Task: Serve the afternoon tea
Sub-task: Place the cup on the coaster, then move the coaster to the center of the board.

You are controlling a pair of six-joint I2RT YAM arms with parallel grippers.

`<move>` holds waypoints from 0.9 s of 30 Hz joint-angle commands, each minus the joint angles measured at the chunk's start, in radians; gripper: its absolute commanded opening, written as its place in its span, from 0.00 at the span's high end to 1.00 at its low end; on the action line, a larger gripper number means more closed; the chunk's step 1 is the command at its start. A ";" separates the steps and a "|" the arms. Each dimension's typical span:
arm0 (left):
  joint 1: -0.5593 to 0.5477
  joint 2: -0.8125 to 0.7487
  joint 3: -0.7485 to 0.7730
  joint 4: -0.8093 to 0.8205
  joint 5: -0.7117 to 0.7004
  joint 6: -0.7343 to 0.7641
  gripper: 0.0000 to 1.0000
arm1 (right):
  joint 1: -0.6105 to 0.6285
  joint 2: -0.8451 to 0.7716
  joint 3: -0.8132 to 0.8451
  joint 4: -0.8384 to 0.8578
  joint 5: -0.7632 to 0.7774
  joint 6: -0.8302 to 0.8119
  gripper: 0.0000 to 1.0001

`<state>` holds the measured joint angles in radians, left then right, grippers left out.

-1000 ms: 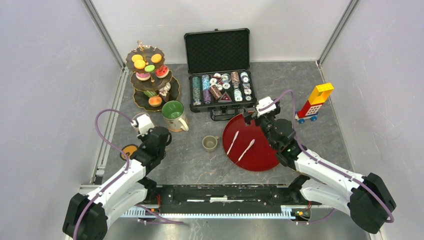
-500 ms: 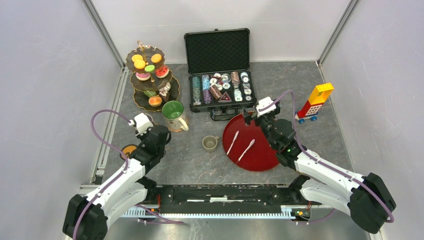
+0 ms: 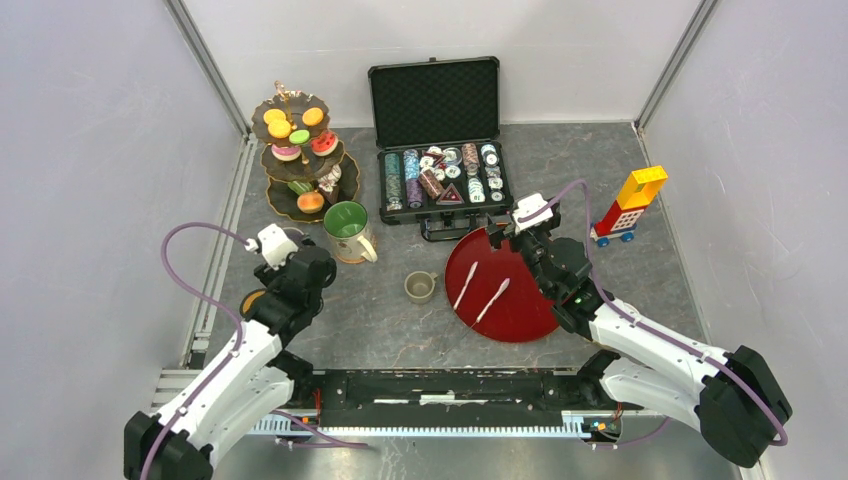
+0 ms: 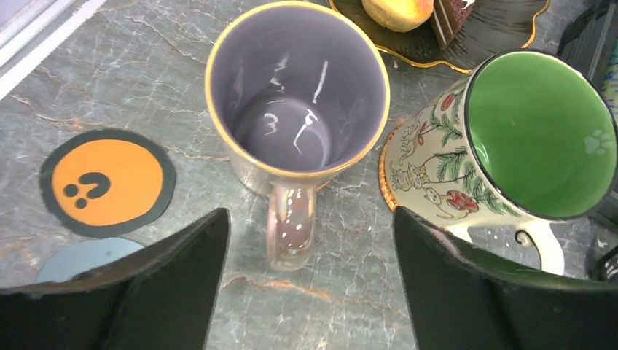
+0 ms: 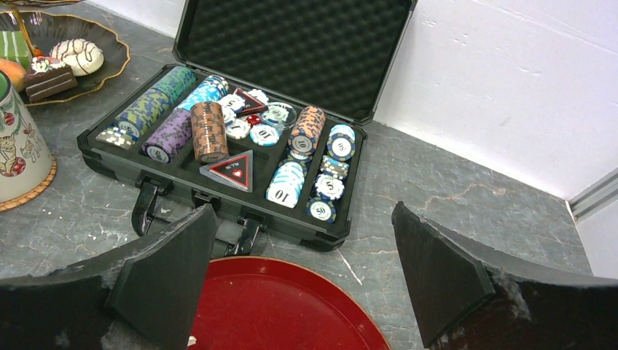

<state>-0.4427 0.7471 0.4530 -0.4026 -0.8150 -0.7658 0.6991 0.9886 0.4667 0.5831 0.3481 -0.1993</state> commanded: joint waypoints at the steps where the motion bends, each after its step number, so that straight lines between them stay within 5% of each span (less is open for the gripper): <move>1: 0.004 -0.069 0.108 -0.242 0.026 -0.131 0.01 | -0.003 -0.009 -0.004 0.037 0.001 0.003 0.02; 9: 0.005 -0.200 0.245 -0.495 0.067 -0.120 0.00 | -0.009 -0.009 0.002 0.024 -0.017 0.016 0.02; 16: 0.069 -0.039 0.443 -0.720 0.049 -0.150 0.00 | -0.032 -0.008 0.003 0.014 -0.039 0.032 0.02; 22: 0.334 0.020 0.535 -0.673 0.182 -0.016 0.00 | -0.049 -0.022 -0.003 0.009 -0.051 0.040 0.02; 27: 0.663 0.123 0.452 -0.575 0.313 0.013 0.00 | -0.055 -0.032 -0.006 0.003 -0.054 0.037 0.02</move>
<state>0.0334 0.8009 0.9474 -1.0527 -0.6239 -0.8162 0.6521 0.9798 0.4667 0.5739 0.3088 -0.1711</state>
